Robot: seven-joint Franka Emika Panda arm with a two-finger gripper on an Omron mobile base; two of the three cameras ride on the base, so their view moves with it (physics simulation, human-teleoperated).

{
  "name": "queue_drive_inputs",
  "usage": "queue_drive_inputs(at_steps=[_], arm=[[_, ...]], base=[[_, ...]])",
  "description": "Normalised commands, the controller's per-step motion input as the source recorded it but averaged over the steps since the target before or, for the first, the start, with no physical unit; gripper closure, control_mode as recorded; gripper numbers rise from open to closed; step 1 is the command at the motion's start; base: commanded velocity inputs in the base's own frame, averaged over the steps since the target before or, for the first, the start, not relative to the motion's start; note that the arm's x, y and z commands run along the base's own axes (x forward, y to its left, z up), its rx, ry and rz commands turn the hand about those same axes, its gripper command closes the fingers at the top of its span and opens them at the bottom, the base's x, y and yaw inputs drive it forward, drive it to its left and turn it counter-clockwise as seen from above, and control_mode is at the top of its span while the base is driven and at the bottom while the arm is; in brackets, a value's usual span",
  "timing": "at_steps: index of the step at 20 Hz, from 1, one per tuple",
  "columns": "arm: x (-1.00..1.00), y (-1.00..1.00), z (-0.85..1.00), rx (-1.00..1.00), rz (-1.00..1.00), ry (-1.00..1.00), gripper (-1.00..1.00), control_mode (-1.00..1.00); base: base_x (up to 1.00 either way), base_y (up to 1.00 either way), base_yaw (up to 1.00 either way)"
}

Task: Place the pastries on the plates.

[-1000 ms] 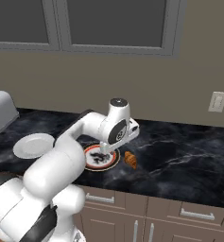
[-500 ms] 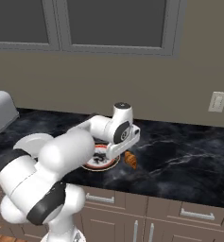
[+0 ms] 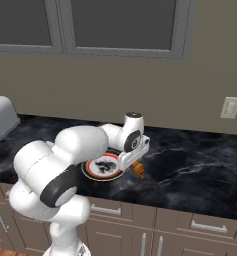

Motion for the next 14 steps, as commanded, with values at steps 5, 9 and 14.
queue_drive_inputs(at_steps=[5,9,14], arm=[[0.23,0.01,-0.25,0.00,-0.04,0.00,-1.00,-1.00],[0.16,0.00,-0.28,0.00,-0.13,0.00,-1.00,-1.00],[0.25,0.00,-0.27,0.00,-0.11,0.00,-1.00,-1.00]], base=[[0.00,0.00,0.00],[0.00,0.00,0.00],[0.00,0.00,0.00]])
